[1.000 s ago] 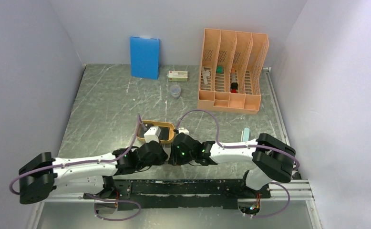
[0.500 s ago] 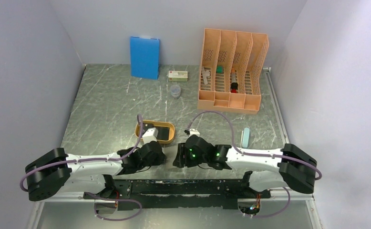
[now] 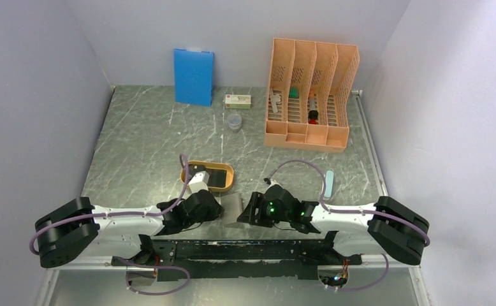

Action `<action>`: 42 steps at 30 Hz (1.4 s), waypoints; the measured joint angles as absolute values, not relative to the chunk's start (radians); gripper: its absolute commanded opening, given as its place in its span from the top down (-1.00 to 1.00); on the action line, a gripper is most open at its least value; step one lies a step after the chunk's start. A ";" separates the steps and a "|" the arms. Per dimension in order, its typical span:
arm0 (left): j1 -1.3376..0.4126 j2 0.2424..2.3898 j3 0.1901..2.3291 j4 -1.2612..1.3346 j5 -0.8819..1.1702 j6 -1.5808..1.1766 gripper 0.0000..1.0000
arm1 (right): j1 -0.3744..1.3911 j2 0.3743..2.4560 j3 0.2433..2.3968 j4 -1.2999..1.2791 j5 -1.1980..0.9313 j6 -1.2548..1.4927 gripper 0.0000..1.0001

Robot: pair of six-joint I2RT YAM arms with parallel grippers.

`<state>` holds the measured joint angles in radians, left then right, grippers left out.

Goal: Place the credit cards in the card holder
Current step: Close the card holder.

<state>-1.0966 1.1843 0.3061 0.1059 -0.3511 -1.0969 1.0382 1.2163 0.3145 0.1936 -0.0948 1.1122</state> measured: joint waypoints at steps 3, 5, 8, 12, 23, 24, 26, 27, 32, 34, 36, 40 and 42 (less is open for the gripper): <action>-1.097 1.190 0.295 0.136 -0.351 -1.107 0.89 | 1.024 1.224 0.279 0.273 -0.102 1.150 -0.24; -1.097 1.191 0.284 0.155 -0.351 -1.115 0.89 | 1.018 1.239 0.262 0.329 -0.109 1.172 -0.22; -1.097 1.192 0.271 0.176 -0.351 -1.124 0.90 | 1.015 1.282 0.254 0.400 -0.121 1.195 -0.15; -1.097 1.198 0.261 0.203 -0.351 -1.137 0.90 | 1.014 1.354 0.254 0.493 -0.137 1.216 0.04; -1.095 1.205 0.232 0.262 -0.348 -1.159 0.90 | 1.013 1.467 0.244 0.646 -0.147 1.237 0.45; -1.095 1.205 0.229 0.266 -0.348 -1.160 0.90 | 1.013 1.474 0.244 0.655 -0.147 1.237 0.56; -1.095 1.206 0.226 0.274 -0.348 -1.161 0.90 | 1.013 1.491 0.244 0.682 -0.158 1.233 0.84; -1.095 1.206 0.224 0.277 -0.348 -1.161 0.90 | 1.014 1.491 0.244 0.688 -0.163 1.225 0.95; -1.094 1.183 0.227 0.256 -0.347 -1.160 0.88 | 1.030 1.451 0.278 0.605 -0.162 1.157 1.00; -1.094 1.135 0.241 0.165 -0.340 -1.150 0.78 | 1.053 1.401 0.320 0.495 -0.143 1.105 1.00; -1.094 1.060 0.259 0.027 -0.329 -1.140 0.59 | 1.084 1.331 0.370 0.361 -0.122 1.046 1.00; -1.095 0.871 0.406 -0.285 -0.317 -1.110 0.00 | 1.153 1.132 0.514 0.035 -0.038 0.904 1.00; -1.095 0.773 0.539 -0.423 -0.333 -1.087 -0.28 | 1.168 1.045 0.598 -0.114 0.036 0.817 1.00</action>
